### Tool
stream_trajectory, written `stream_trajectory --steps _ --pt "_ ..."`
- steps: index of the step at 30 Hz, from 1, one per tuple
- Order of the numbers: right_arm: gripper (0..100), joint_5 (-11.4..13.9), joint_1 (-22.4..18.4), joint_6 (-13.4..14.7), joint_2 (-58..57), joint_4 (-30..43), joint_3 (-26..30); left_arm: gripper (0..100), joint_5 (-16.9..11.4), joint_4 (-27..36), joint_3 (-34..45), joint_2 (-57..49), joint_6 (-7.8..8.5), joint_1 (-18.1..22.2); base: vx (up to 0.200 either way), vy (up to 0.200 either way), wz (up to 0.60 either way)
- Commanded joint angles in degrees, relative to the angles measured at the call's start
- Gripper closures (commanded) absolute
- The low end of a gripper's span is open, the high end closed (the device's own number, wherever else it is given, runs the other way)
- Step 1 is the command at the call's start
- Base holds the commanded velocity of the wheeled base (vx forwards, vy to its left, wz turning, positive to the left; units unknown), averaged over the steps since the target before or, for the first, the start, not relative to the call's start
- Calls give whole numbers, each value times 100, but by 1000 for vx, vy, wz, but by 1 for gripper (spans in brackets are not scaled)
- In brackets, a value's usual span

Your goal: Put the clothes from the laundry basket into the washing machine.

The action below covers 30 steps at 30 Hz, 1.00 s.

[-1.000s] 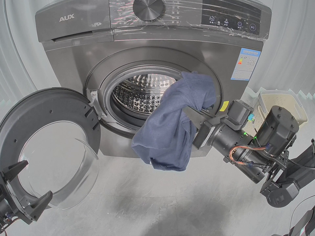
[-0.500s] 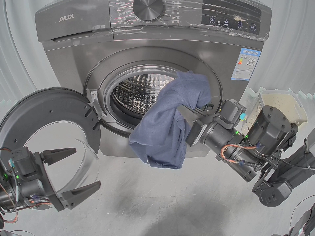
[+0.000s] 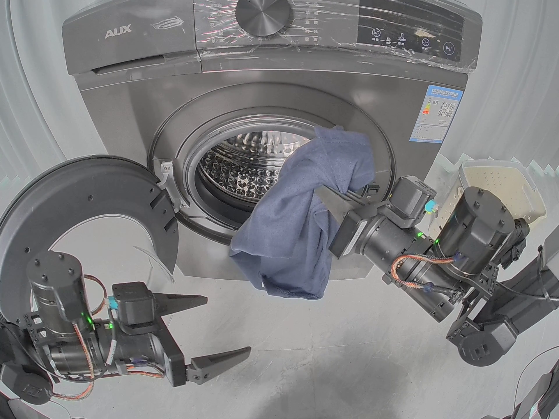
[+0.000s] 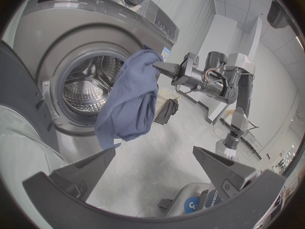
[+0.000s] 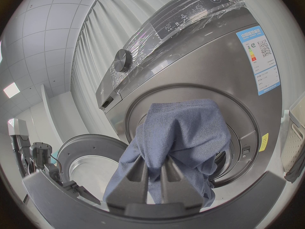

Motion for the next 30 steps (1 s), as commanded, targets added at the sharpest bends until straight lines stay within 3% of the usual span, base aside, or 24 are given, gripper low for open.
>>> stream_trajectory --steps 1,9,13,15,19,20,23,27,30 --pt "100 3 -23 -1 -36 -2 1 0 3 -264 -26 730 -75 -98 0 0 0" --pt "100 3 -14 -1 -36 -2 1 0 170 -1090 -105 1565 -260 -257 0 0 0" --pt "100 3 21 -1 -36 -2 10 0 408 -1811 -158 2180 -567 -257 0 0 0" --pt "100 3 30 -1 -36 -2 1 0 478 -2004 -175 2400 -646 -257 0 0 0" --pt "100 3 30 -1 -36 -2 1 0 627 -2250 -263 2734 -708 -257 0 0 0" --pt "100 3 30 -1 -36 -2 10 0 821 -2365 -334 2928 -734 -257 0 0 0" --pt "100 3 30 -1 -36 -2 19 0 970 -2523 -386 3103 -769 -257 0 0 0" --pt "100 3 39 -1 -36 -2 36 0 1040 -2699 -395 3288 -1042 -265 0 0 0" --pt "100 3 39 -10 -27 -2 27 0 1331 -2690 -492 3402 -1332 -257 0 0 0"
